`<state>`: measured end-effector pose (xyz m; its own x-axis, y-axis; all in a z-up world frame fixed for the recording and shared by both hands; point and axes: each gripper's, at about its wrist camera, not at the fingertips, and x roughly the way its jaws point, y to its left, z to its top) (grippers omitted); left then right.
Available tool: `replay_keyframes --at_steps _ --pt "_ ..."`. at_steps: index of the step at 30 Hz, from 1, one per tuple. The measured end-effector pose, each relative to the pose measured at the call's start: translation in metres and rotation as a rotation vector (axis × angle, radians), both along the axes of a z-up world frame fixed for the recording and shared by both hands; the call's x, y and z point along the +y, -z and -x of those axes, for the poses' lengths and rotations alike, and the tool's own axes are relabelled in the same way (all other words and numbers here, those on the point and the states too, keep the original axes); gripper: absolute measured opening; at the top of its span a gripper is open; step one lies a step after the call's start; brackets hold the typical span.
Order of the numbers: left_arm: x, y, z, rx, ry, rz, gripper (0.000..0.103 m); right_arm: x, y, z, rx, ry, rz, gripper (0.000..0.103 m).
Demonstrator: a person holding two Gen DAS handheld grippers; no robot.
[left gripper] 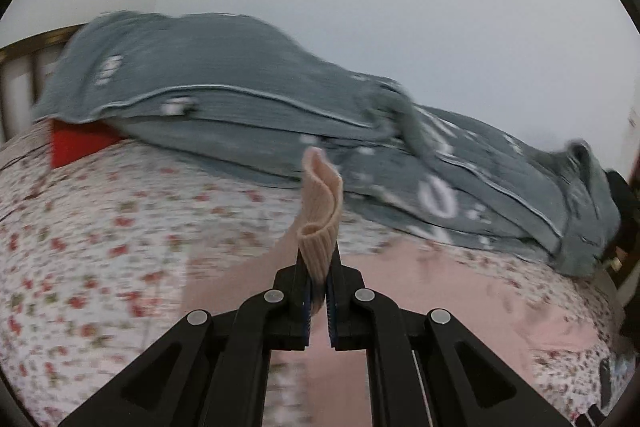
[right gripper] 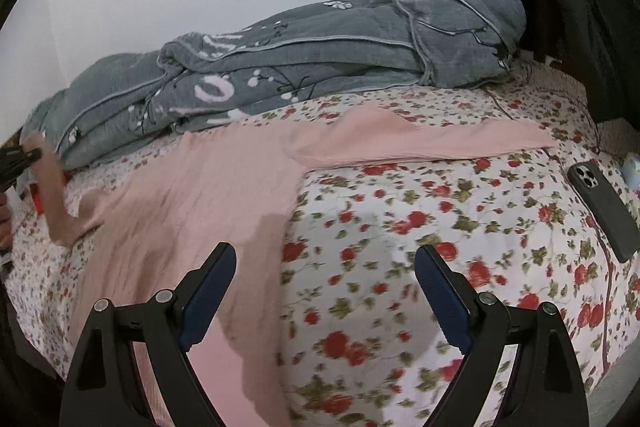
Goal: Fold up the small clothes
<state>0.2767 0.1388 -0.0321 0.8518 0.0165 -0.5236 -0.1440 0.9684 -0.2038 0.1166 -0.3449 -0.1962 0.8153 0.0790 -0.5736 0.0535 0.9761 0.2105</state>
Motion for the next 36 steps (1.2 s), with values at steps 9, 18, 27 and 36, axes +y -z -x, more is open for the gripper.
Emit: replay_keyframes --at_steps 9,18,27,36 --pt "-0.149 0.025 -0.058 0.07 0.222 -0.077 0.006 -0.04 0.008 -0.001 -0.004 0.049 -0.018 0.09" --pt "-0.266 0.1 -0.093 0.219 0.363 -0.153 0.006 -0.062 0.023 -0.011 0.038 0.076 -0.016 0.09" --pt "-0.283 0.128 -0.095 0.341 0.509 -0.096 0.022 -0.052 0.037 -0.033 0.079 0.043 -0.004 0.09" --pt "-0.182 0.092 -0.074 0.219 0.371 -0.06 0.079 -0.005 0.015 -0.078 0.04 -0.082 0.024 0.086"
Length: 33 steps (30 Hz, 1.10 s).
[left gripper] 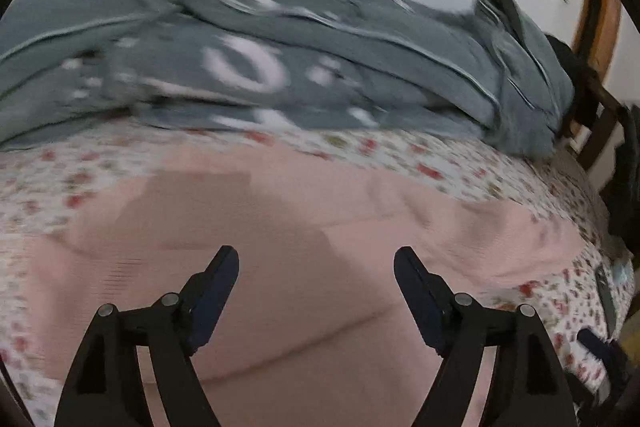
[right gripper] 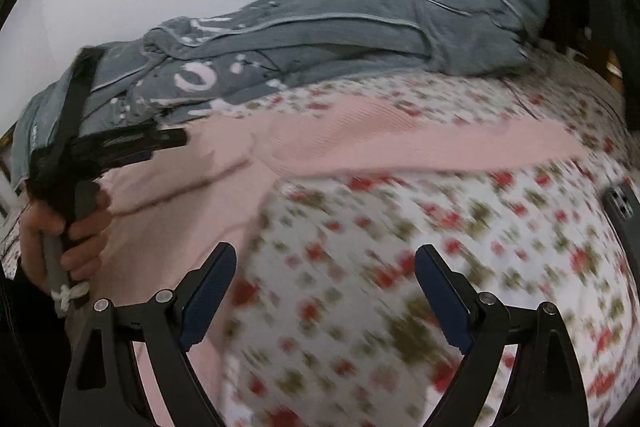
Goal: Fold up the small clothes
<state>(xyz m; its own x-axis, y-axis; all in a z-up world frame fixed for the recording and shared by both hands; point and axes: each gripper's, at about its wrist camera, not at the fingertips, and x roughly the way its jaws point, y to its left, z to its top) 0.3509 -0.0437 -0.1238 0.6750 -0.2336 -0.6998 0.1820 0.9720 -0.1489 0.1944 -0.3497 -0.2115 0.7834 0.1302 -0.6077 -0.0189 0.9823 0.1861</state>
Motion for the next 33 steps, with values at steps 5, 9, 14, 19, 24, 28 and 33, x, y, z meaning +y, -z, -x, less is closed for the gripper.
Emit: replay_keyframes --at_steps 5,9,14,19,24,28,33 --pt "0.089 -0.004 0.013 -0.062 -0.182 -0.114 0.079 0.034 -0.006 -0.045 0.013 -0.09 -0.011 0.07" --pt "0.154 0.003 0.023 -0.084 -0.284 -0.172 0.08 0.058 -0.005 -0.083 0.047 -0.129 -0.004 0.055" --pt "0.204 0.022 0.017 -0.082 -0.349 -0.113 0.08 0.076 0.004 -0.13 0.114 -0.121 0.016 0.046" --pt "0.217 0.045 0.011 -0.06 -0.331 -0.042 0.08 0.085 0.024 -0.166 0.209 -0.118 0.004 0.032" --pt "0.222 0.048 0.014 -0.063 -0.3 0.023 0.08 0.087 0.03 -0.169 0.176 -0.112 -0.025 0.009" --pt "0.221 0.042 0.023 -0.082 -0.271 0.054 0.08 0.07 0.009 -0.147 0.055 -0.115 -0.092 0.007" --pt "0.203 0.034 0.027 -0.099 -0.213 0.031 0.08 0.054 0.003 -0.129 0.03 -0.058 -0.046 0.007"
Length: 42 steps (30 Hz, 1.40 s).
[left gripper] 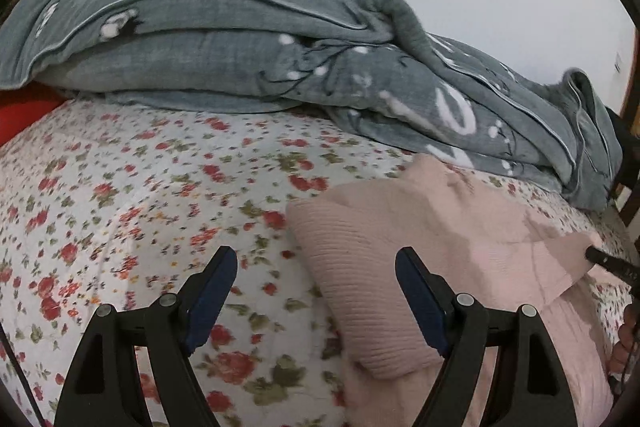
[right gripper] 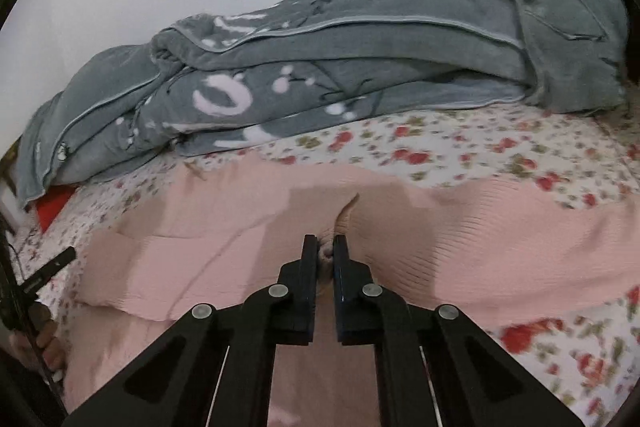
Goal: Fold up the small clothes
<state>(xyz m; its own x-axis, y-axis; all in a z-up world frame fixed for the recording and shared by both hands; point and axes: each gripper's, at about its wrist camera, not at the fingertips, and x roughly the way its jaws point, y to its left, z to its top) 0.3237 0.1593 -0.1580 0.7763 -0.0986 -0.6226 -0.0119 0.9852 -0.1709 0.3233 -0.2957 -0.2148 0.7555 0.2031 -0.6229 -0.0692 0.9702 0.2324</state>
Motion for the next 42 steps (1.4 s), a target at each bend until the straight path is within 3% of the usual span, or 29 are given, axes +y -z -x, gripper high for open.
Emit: replay_keyframes --at_steps 4,7,11,18,25,31,34,36,40,42 --pt "-0.019 0.007 -0.015 0.065 0.016 -0.042 0.08 -0.005 0.022 -0.014 0.1 0.011 -0.01 0.007" --pt "-0.025 0.021 -0.023 0.119 -0.022 -0.092 0.08 -0.01 0.028 -0.016 0.111 0.014 -0.031 0.007" --pt "-0.024 0.037 -0.027 0.163 -0.04 -0.103 0.082 -0.007 0.035 -0.015 0.11 0.019 -0.022 0.007" --pt "-0.033 0.035 -0.02 0.128 -0.049 -0.171 0.082 0.004 0.034 -0.012 0.101 0.028 0.063 0.007" --pt "-0.033 0.018 -0.002 -0.01 -0.034 -0.159 0.081 -0.004 0.03 -0.007 0.072 0.028 0.011 0.008" --pt "-0.05 0.015 0.003 -0.051 0.077 -0.177 0.081 0.002 0.029 -0.008 0.084 0.027 0.046 0.009" --pt "-0.058 0.022 -0.004 0.003 0.116 -0.198 0.081 0.0 0.026 -0.004 0.085 0.022 0.036 0.016" --pt "-0.057 0.028 -0.012 0.054 0.128 -0.185 0.081 -0.002 0.02 0.002 0.064 0.029 0.034 0.029" --pt "-0.049 0.031 -0.013 0.067 0.105 -0.142 0.081 -0.014 -0.004 0.035 -0.026 0.076 0.117 0.047" --pt "-0.047 0.031 -0.013 0.072 0.099 -0.134 0.081 -0.031 -0.012 0.056 -0.068 0.122 0.148 0.061"
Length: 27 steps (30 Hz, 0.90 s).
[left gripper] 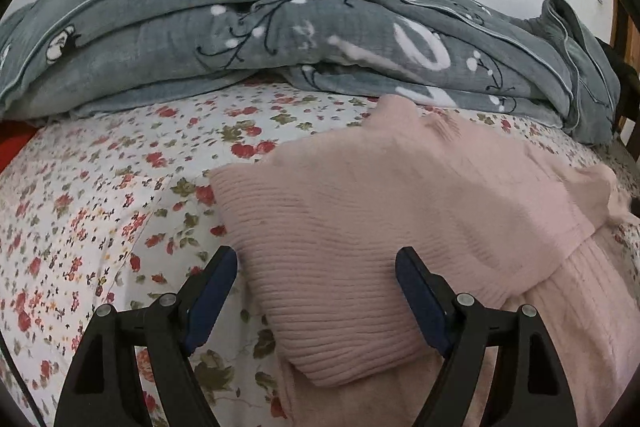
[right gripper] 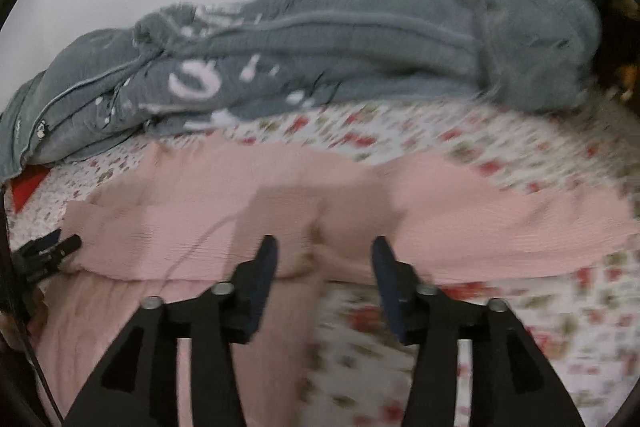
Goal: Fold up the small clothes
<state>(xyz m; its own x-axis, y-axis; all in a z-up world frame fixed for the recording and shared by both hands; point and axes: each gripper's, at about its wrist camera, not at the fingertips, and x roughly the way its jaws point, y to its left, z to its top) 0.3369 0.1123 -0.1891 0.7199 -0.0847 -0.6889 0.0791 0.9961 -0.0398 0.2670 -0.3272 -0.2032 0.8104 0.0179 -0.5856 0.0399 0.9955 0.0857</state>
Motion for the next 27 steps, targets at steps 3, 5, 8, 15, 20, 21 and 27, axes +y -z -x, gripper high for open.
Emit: replay_keyframes --at_steps 3,5,8,15,20,21,27 --pt "0.001 0.0 0.001 -0.015 0.0 0.004 0.083 -0.042 -0.002 0.027 -0.02 0.087 0.017 0.061" --pt "-0.001 -0.002 0.004 -0.034 0.0 -0.005 0.085 -0.081 0.001 0.044 -0.013 0.162 0.011 0.061" --pt "-0.005 -0.003 0.008 -0.051 -0.004 -0.037 0.086 -0.132 0.006 0.061 0.007 0.247 -0.002 0.061" --pt "-0.005 -0.007 0.011 -0.074 -0.016 -0.045 0.086 -0.198 0.017 0.074 0.012 0.312 -0.069 0.061" --pt "0.005 -0.009 0.011 -0.079 -0.035 0.006 0.087 -0.228 0.018 0.055 0.007 0.333 -0.142 0.061" --pt "0.006 -0.009 0.01 -0.072 -0.03 0.017 0.087 -0.233 0.02 0.049 0.017 0.333 -0.159 0.061" --pt "0.005 -0.006 0.007 -0.054 -0.026 0.028 0.087 -0.26 0.035 0.014 0.103 0.347 -0.274 0.057"
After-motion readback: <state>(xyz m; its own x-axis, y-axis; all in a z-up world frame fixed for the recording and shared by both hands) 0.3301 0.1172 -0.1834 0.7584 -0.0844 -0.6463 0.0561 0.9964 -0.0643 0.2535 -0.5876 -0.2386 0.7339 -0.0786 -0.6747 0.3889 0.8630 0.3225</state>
